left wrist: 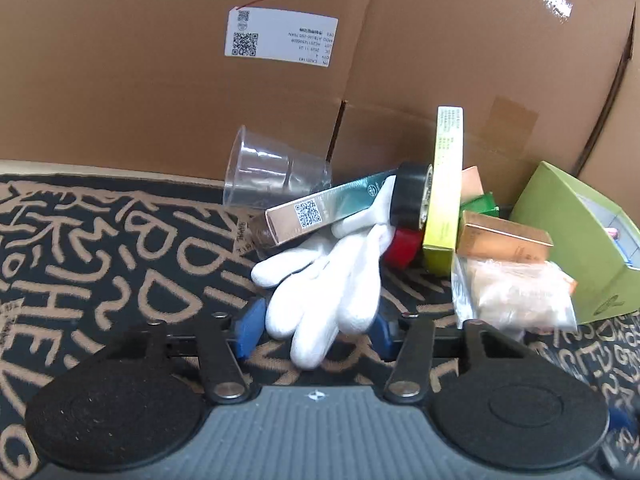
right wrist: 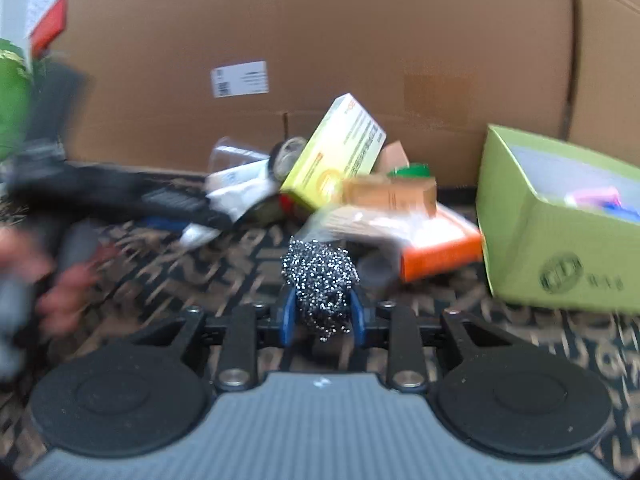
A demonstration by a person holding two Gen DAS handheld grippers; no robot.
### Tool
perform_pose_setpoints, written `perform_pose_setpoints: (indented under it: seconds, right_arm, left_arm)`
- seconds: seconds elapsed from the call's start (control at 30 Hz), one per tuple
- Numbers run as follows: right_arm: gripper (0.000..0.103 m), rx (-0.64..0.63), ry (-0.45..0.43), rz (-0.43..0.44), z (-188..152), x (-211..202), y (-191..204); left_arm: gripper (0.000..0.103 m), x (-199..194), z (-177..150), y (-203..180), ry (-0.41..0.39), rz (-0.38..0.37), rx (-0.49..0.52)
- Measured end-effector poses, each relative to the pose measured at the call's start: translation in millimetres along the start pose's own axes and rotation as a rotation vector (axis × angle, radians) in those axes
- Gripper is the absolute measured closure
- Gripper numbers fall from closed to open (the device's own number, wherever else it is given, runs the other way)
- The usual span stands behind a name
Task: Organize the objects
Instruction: 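Grasp the second white glove with the left tool while the right grasps the steel wool, then carry the glove and steel wool into the lime-green box and release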
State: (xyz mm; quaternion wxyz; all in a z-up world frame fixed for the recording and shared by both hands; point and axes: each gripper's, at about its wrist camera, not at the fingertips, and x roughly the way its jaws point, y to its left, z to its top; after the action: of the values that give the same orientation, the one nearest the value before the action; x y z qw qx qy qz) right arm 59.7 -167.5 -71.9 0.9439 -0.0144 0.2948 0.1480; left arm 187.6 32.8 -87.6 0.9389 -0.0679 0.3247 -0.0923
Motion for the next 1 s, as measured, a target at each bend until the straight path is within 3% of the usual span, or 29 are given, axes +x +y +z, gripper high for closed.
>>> perform_pose_setpoints:
  seconds: [0.03,0.07,0.1,0.17,0.47,0.57,0.63,0.67,0.73,0.77,0.8,0.93,1.0]
  right_arm:
    - [0.076,0.010,0.010,0.015,-6.6,-9.7,-2.1]
    - [0.075,0.020,0.022,0.025,-12.9,-17.7,-4.2]
    - [0.075,0.030,0.026,0.030,-17.3,-25.6,-4.6]
    - [0.075,0.058,0.028,0.038,-21.2,-36.2,-6.8]
    - [0.075,0.075,0.016,0.069,-33.0,-62.8,-9.1]
    - [0.074,0.074,0.025,0.069,-40.2,-69.8,-9.9]
    - [0.070,0.068,0.029,0.062,-44.7,-74.7,-8.6]
    - [0.067,0.064,0.027,0.055,-46.3,-77.1,-7.7]
    - [0.050,0.053,0.016,0.037,-47.8,-81.2,-6.3]
    - [0.047,0.047,0.008,0.025,-47.5,-82.9,-5.5]
    - [0.044,0.040,0.001,0.018,-46.7,-83.2,-5.5]
    - [0.034,0.044,-0.011,0.012,-43.5,-82.6,-6.3]
    - [0.033,0.047,-0.012,0.015,-42.7,-81.6,-5.5]
  left_arm:
    - [0.059,1.6,0.1,-3.2,0.000,0.013,0.023]
    - [0.076,2.9,0.0,-6.7,0.006,0.024,0.048]
    - [0.086,2.3,-0.4,-8.9,0.007,0.028,0.064]
    - [0.092,-2.9,-2.7,-9.1,0.031,-0.007,0.055]
    - [0.093,-107.7,-68.8,-17.1,0.075,-0.123,0.087]
    - [0.093,-133.9,-91.2,-13.1,0.086,-0.128,0.082]
    - [0.085,-146.1,-103.3,-9.2,0.099,-0.115,0.046]
    - [0.073,-150.6,-106.9,-5.0,0.103,-0.110,0.026]
    - [0.051,-157.6,-108.1,0.0,0.096,-0.106,-0.009]
    - [0.038,-161.7,-106.8,0.6,0.080,-0.105,-0.022]
    - [0.031,-165.1,-103.6,-0.4,0.049,-0.108,-0.026]
    - [0.019,-156.7,-85.8,-19.5,-0.047,-0.109,0.051]
    - [0.017,-137.8,-81.3,-28.6,-0.046,-0.092,0.095]
